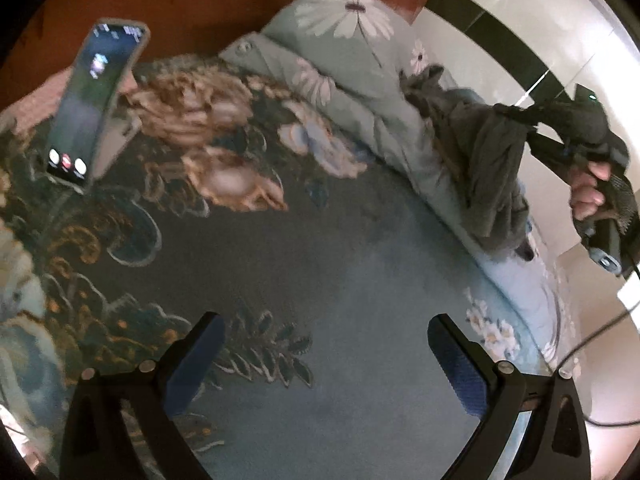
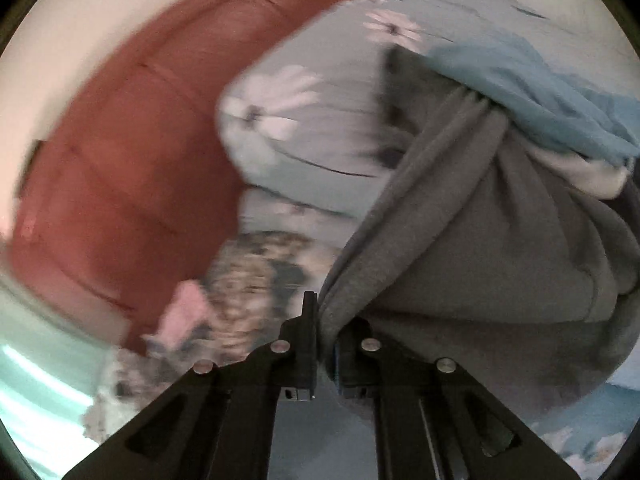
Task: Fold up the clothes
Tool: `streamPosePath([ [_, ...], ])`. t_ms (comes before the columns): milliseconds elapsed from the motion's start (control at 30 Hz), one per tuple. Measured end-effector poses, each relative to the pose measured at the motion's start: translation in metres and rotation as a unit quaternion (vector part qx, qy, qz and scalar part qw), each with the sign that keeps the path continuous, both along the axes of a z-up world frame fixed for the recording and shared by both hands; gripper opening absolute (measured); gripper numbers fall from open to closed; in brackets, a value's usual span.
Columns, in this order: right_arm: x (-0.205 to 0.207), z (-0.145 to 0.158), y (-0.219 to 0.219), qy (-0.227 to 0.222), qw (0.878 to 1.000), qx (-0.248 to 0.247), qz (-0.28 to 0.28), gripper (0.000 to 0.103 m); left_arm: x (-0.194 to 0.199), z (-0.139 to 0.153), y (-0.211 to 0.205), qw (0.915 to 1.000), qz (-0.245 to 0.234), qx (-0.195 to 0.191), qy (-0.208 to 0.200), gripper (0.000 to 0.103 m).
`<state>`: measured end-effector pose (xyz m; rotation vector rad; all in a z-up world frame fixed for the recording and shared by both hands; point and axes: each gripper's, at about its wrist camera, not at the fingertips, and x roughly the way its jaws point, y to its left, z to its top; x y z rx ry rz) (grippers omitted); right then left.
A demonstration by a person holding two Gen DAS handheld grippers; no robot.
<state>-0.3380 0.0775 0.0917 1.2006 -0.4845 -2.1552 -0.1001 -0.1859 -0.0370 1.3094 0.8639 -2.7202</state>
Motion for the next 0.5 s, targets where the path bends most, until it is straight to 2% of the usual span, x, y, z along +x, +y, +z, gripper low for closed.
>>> streamPosePath([
  [100,0.031,0.026,-0.012,0.018,0.998,-0.04,0.041,0.006,0.009,0.019,-0.012,0.9998,0.013,-0.006,0.017,0.103],
  [233,0.087,0.048,-0.019,0.031,0.994,-0.054,0.091,0.006,0.023,0.043,-0.027,0.9987,0.026,-0.017,0.04,0.103],
  [400,0.163,0.044,0.016,0.011,0.991,-0.064,0.113,0.006,0.045,0.071,-0.039,0.9967,0.041,-0.034,0.062,0.103],
  [500,0.209,0.038,0.05,-0.002,0.991,-0.089,0.1,0.006,0.053,0.085,-0.037,0.9961,0.037,-0.032,0.073,0.103],
])
